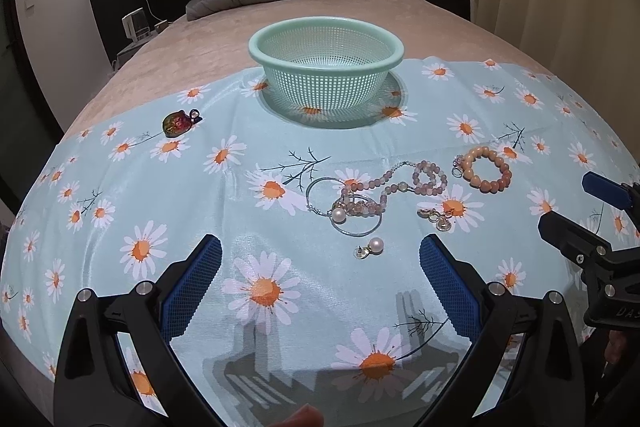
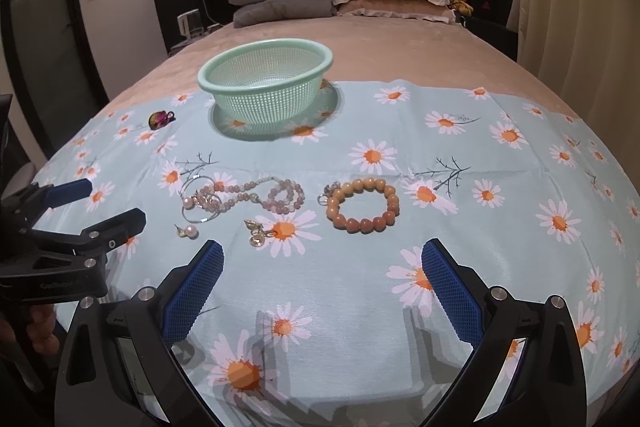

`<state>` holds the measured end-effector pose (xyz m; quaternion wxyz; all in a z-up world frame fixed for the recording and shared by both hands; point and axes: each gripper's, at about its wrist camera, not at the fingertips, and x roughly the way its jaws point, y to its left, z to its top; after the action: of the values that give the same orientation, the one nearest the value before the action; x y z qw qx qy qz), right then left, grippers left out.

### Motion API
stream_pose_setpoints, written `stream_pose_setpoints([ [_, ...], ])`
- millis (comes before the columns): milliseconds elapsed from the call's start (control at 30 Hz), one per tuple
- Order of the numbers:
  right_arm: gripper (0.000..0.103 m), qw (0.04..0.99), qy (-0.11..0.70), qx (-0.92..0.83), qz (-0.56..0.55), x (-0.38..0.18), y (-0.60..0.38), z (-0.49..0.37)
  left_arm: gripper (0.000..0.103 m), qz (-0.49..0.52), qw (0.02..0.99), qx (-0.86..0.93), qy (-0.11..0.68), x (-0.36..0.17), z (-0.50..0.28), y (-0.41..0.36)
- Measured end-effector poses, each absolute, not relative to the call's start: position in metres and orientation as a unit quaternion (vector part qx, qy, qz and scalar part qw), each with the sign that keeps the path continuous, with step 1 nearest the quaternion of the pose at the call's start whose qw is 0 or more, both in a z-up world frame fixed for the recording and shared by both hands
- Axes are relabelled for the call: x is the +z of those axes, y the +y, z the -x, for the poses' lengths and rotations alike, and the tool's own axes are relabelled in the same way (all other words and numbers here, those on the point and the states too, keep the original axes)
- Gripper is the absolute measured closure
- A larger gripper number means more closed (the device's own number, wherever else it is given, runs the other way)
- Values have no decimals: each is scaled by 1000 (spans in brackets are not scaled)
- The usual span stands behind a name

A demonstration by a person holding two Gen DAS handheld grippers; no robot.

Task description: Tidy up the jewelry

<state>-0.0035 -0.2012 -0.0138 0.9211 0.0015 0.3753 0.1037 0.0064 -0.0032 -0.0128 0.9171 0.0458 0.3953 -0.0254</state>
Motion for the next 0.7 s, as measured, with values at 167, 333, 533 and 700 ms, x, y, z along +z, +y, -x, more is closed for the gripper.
stream_pose_setpoints([
  [167, 8, 918, 383, 106, 0, -17, -198, 1, 6, -43, 917, -26, 395, -12, -7, -3],
  [333, 8, 917, 385, 104, 2, -18, -197, 0, 6, -40, 914, -29, 402, -14, -11, -2],
  [533, 8, 918, 384, 101, 10, -18, -196, -2, 6, -31, 909, -33, 414, -19, -16, 1],
  [700, 8, 916, 388, 100, 13, -20, -196, -6, 6, -32, 907, -31, 419, -21, -20, 3],
])
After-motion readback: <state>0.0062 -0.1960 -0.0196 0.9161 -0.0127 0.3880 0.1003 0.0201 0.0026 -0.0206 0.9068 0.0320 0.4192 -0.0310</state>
